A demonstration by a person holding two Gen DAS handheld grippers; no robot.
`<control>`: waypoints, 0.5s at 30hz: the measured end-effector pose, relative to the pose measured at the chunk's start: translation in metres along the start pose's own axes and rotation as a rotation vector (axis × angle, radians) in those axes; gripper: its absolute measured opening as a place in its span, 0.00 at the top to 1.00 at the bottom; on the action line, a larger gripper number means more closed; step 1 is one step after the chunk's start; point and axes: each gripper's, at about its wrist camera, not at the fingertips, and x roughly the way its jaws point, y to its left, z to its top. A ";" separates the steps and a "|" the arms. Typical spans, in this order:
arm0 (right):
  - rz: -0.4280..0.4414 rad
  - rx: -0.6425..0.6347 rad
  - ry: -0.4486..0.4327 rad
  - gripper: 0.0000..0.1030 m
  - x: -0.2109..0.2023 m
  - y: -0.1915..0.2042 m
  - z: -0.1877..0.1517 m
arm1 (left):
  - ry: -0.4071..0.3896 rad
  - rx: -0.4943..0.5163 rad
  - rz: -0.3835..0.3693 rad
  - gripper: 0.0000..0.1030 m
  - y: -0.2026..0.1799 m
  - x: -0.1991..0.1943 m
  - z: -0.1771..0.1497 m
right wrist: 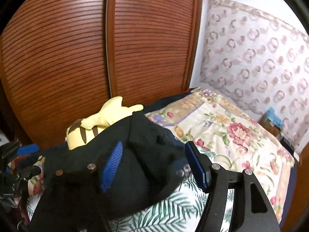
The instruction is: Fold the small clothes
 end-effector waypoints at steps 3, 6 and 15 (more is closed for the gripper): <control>-0.009 0.039 -0.026 0.33 -0.016 0.022 -0.021 | 0.000 0.029 -0.012 0.19 -0.007 -0.005 0.002; -0.012 0.077 -0.046 0.32 -0.020 0.033 -0.036 | 0.002 0.045 -0.011 0.13 -0.012 -0.007 0.002; -0.132 0.173 -0.096 0.19 -0.072 0.059 -0.090 | 0.009 0.084 -0.073 0.08 -0.045 -0.022 -0.007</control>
